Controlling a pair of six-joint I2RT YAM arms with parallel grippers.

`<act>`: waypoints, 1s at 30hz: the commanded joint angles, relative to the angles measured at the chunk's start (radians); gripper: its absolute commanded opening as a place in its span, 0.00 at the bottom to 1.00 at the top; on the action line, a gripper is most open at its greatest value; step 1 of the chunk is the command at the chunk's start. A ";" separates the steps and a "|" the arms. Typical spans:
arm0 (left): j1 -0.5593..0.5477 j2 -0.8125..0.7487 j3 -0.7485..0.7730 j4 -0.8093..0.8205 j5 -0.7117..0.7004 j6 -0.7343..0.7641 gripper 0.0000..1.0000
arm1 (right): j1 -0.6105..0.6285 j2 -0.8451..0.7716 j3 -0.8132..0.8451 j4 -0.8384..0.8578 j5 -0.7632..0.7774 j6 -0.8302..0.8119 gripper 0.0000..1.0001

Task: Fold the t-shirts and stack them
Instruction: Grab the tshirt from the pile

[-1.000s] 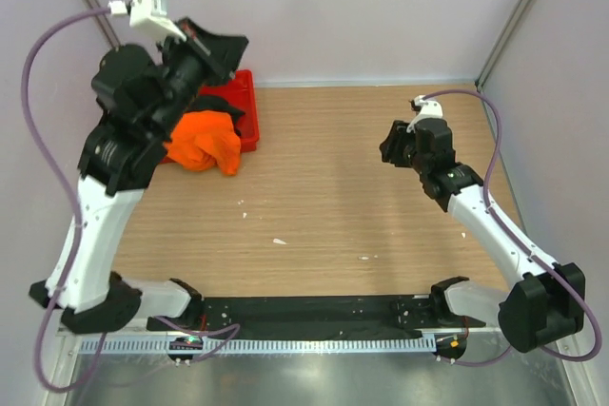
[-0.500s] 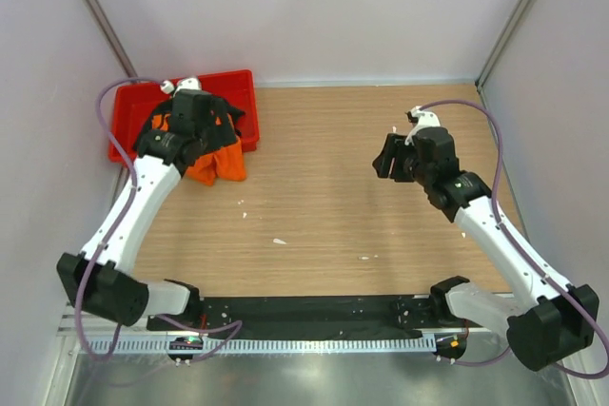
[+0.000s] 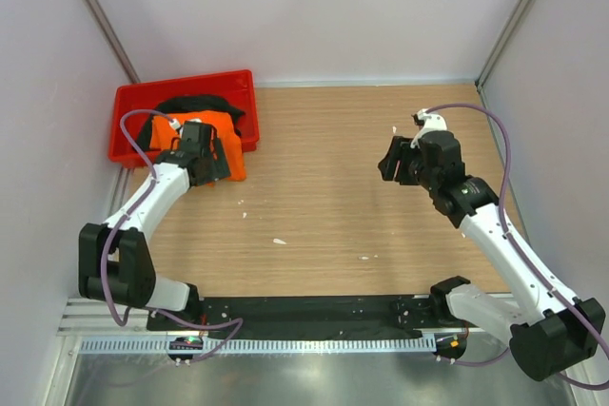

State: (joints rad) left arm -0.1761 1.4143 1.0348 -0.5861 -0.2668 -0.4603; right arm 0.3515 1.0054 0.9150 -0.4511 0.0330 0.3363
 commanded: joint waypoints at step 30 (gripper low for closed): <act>-0.009 -0.382 0.253 0.178 0.135 0.086 0.00 | 0.009 0.082 0.111 -0.023 -0.021 0.038 0.58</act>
State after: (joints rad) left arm -0.1104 1.1606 1.1229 -0.3614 -0.1776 -0.3542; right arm 0.3519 1.0691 0.9615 -0.4950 0.0227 0.3660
